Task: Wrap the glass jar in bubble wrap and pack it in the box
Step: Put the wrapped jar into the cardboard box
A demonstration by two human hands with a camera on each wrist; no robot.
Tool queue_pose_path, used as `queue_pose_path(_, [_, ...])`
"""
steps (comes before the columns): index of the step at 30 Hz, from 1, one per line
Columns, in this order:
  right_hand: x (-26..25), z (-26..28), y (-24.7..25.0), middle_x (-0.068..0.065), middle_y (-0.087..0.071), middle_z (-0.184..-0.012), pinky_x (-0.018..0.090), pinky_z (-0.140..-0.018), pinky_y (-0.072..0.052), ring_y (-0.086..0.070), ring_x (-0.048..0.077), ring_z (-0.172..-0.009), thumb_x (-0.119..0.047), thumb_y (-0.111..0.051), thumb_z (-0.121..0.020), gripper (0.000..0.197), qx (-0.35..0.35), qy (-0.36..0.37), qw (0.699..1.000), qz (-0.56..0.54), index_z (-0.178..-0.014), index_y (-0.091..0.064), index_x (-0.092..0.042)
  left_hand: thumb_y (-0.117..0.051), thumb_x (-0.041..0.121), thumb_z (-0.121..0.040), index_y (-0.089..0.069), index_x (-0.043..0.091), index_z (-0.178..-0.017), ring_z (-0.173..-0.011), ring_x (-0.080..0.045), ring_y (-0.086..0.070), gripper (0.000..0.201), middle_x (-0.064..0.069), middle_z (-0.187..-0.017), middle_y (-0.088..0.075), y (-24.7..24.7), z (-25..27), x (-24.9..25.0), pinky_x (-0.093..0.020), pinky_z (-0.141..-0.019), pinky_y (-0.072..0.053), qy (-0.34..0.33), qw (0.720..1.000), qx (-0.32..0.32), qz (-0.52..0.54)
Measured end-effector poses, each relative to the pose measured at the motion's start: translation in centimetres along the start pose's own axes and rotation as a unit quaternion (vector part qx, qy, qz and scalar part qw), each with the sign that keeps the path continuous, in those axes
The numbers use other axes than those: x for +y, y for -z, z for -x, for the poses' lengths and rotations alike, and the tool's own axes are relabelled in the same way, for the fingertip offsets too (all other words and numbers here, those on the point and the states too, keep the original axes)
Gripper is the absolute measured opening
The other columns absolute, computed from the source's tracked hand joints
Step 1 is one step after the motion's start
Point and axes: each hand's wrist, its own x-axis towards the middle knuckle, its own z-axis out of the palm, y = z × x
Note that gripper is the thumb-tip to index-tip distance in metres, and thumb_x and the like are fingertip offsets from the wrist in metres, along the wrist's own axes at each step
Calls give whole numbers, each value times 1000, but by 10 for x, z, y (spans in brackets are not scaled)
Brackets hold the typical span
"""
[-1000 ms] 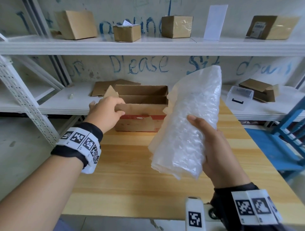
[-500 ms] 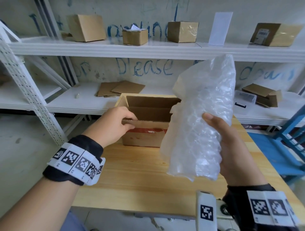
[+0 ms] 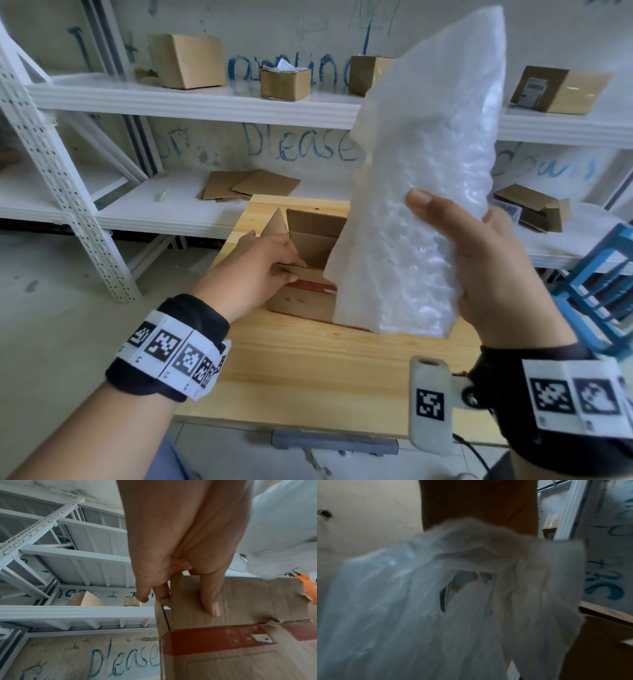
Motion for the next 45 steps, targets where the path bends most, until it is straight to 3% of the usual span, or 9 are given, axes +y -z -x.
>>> queue_pose_path(4, [-7,-12,-10,11,-78,-109,42,-79,-63,-78,29,-96,-14,-72,-88,30,18,51,998,-9,-117,-68,-10,-66,16,-96,-77,28,-110,-108,-15,-59,21,14,-110,-66,3,6,4,-55,-117,-29,13,999,-38,-31])
queue_pose_path(9, [-1,-23,-19,6,-78,-103,36,-76,-64,-78,17,-93,-12,-86,-77,39,52,153,978,135,-111,-68,-7,-55,21,-102,-70,34,-117,-126,-15,-51,24,21,-117,-56,8,11,19,-52,-123,-9,38,989,-83,-114])
queue_pose_path(15, [7,-35,-13,-6,-72,-95,15,-66,-52,-67,2,-84,-41,-89,-69,54,39,254,866,429,-109,-68,-11,-54,18,-102,-71,33,-114,-123,-13,-53,26,25,-113,-51,6,16,23,-54,-122,-6,41,991,-82,-101])
queue_pose_path(18, [11,-44,-10,-6,-67,-84,4,-61,-40,-57,0,-66,-42,-88,-70,52,27,296,827,478,-103,-68,-8,-52,19,-103,-70,32,-119,-119,-13,-55,26,23,-115,-51,5,19,29,-54,-122,-4,39,988,-88,-124])
queue_pose_path(21, [13,-52,-12,-2,-69,-83,2,-62,-40,-57,4,-71,-38,-89,-70,53,21,327,809,488,-105,-69,-4,-53,20,-103,-70,33,-118,-116,-12,-56,26,20,-122,-56,5,21,34,-54,-122,-4,35,988,-85,-123])
queue_pose_path(26, [13,-53,-15,-2,-72,-85,16,-61,-46,-65,11,-73,-41,-90,-65,54,-50,276,820,499,-102,-69,-7,-52,20,-104,-69,33,-121,-121,-15,-55,28,18,-130,-57,5,22,39,-54,-122,-8,40,987,-97,-123])
queue_pose_path(30, [25,-49,-10,-11,-65,-79,9,-56,-41,-60,-9,-70,-39,-93,-60,53,-105,243,818,511,-97,-67,-10,-49,21,-105,-69,33,-119,-125,-19,-54,27,15,-134,-57,5,22,39,-58,-121,-7,44,983,-111,-138])
queue_pose_path(37, [35,-50,-1,-17,-59,-67,7,-55,-40,-58,-8,-65,-39,-94,-57,44,-150,189,817,524,-80,-60,-24,-49,24,-104,-71,28,-103,-121,-25,-57,22,10,-129,-61,5,21,37,-62,-117,-8,53,978,-117,-165])
queue_pose_path(45, [34,-56,4,-12,-62,-64,9,-61,-42,-56,-5,-67,-44,-95,-53,43,-189,118,779,587,-75,-62,-26,-50,30,-104,-60,35,-84,-98,-28,-56,23,7,-78,-56,14,20,36,-62,-119,-11,80,966,-146,-198])
